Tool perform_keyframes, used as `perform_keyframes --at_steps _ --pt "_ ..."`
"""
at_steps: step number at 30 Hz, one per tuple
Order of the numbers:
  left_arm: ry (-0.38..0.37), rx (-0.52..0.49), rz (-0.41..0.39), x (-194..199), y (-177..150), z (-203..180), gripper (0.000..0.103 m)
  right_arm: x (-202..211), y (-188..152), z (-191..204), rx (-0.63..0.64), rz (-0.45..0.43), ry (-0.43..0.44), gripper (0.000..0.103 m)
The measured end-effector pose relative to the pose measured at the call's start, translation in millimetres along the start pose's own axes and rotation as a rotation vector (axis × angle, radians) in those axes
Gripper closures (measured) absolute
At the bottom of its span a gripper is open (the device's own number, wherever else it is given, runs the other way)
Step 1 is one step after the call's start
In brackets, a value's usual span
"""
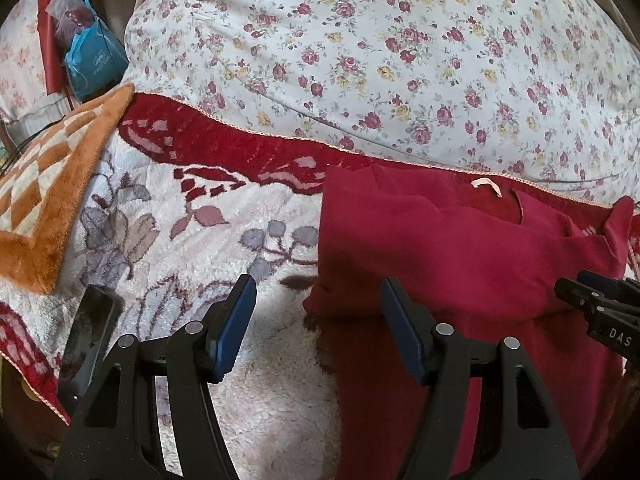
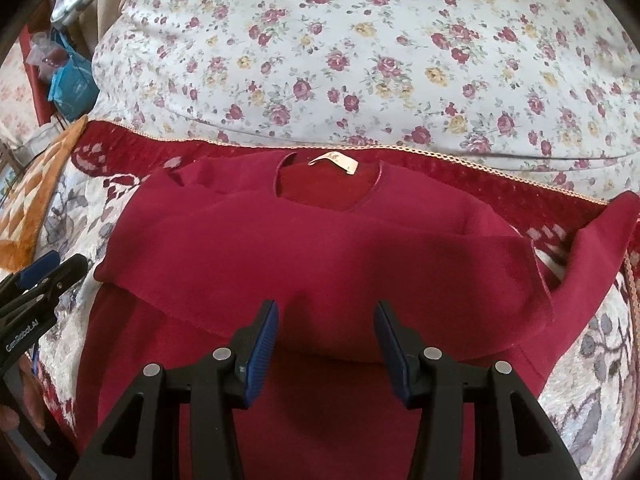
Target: Fold small clothes
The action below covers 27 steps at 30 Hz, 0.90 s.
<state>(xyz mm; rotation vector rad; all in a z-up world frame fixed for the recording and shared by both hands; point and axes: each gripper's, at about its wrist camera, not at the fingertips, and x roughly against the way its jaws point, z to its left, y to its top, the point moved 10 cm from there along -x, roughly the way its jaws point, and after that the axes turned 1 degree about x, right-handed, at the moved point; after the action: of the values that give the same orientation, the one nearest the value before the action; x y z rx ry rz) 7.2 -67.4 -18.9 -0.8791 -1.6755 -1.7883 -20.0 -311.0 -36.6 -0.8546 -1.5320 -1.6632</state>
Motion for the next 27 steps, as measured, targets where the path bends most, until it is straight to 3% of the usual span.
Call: perform_keyframes --at_steps 5,9,12,15,18,22,25,27 --pt "-0.074 0.022 0.019 -8.5 1.3 -10.1 0.037 -3.8 0.9 -16.3 -0.022 -0.005 -0.042 0.054" --pt "-0.076 0.01 0.099 -33.2 -9.2 -20.0 0.037 -21.4 -9.7 -31.1 -0.041 0.039 -0.046 0.048" --pt "-0.066 0.002 0.109 -39.9 -12.1 -24.1 0.037 -11.1 -6.3 -35.5 -0.048 0.043 -0.011 0.048" --pt "-0.067 -0.001 0.099 -38.0 -10.9 -25.5 0.037 15.8 10.6 -61.3 -0.091 -0.023 -0.002 0.048" --pt "-0.075 0.012 0.101 -38.0 -11.0 -23.9 0.037 38.5 25.2 -120.1 -0.156 -0.077 -0.08 0.042" --pt "-0.083 0.024 0.098 -36.9 -9.7 -23.7 0.037 47.2 29.8 -231.6 -0.336 -0.103 -0.193 0.041" --pt "-0.087 0.028 0.092 -37.0 -8.4 -24.6 0.037 39.2 21.7 -319.9 -0.511 -0.085 -0.273 0.041" --pt "-0.087 0.023 0.088 -38.1 -7.2 -25.7 0.037 33.2 18.4 -360.1 -0.593 -0.071 -0.275 0.041"
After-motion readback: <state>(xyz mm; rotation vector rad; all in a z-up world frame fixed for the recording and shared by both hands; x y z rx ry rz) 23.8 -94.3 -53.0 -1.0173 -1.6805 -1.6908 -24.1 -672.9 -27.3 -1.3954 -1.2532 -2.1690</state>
